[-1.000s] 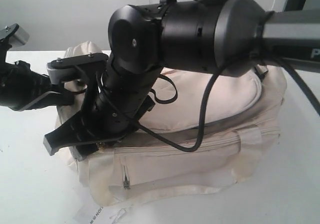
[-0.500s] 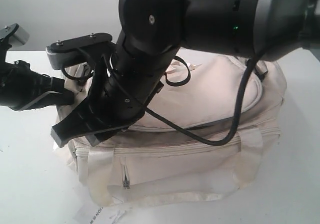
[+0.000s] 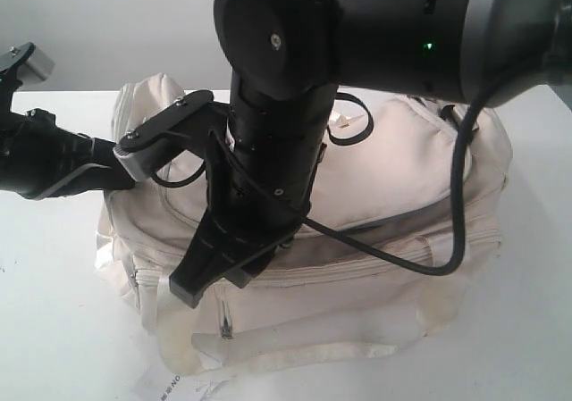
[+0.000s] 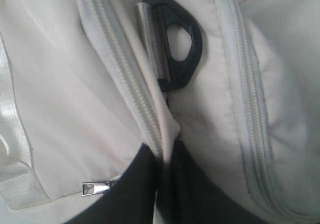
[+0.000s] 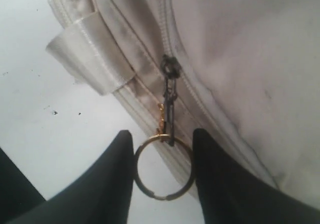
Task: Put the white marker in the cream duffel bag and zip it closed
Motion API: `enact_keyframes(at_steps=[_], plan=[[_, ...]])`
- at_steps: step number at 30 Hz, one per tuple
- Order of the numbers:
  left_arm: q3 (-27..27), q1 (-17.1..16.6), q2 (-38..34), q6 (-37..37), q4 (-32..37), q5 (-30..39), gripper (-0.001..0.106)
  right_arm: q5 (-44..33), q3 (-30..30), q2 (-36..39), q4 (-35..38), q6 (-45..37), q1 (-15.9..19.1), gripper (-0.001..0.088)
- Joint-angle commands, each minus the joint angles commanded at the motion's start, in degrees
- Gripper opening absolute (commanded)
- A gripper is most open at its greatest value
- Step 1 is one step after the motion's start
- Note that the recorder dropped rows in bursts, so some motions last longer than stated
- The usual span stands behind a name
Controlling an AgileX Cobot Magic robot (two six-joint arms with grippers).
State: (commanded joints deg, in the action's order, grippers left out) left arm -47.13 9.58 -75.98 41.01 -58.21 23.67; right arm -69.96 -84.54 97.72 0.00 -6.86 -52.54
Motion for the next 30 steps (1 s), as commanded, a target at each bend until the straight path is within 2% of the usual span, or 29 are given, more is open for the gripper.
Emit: enact_keyframes(at_steps=[20, 24, 30], plan=[[0.00, 0.00, 0.00, 0.95, 0.00, -0.23, 0.000, 0.00, 0.04, -0.11, -3.39, -0.67, 0.10, 0.0000], [0.00, 0.00, 0.00, 0.95, 0.00, -0.36, 0.000, 0.00, 2.34, -0.71, -4.05, -0.84, 0.10, 0.0000], [0.00, 0.00, 0.00, 0.95, 0.00, -0.50, 0.000, 0.00, 3.99, -2.23, -4.87, -0.84, 2.36, 0.0000]])
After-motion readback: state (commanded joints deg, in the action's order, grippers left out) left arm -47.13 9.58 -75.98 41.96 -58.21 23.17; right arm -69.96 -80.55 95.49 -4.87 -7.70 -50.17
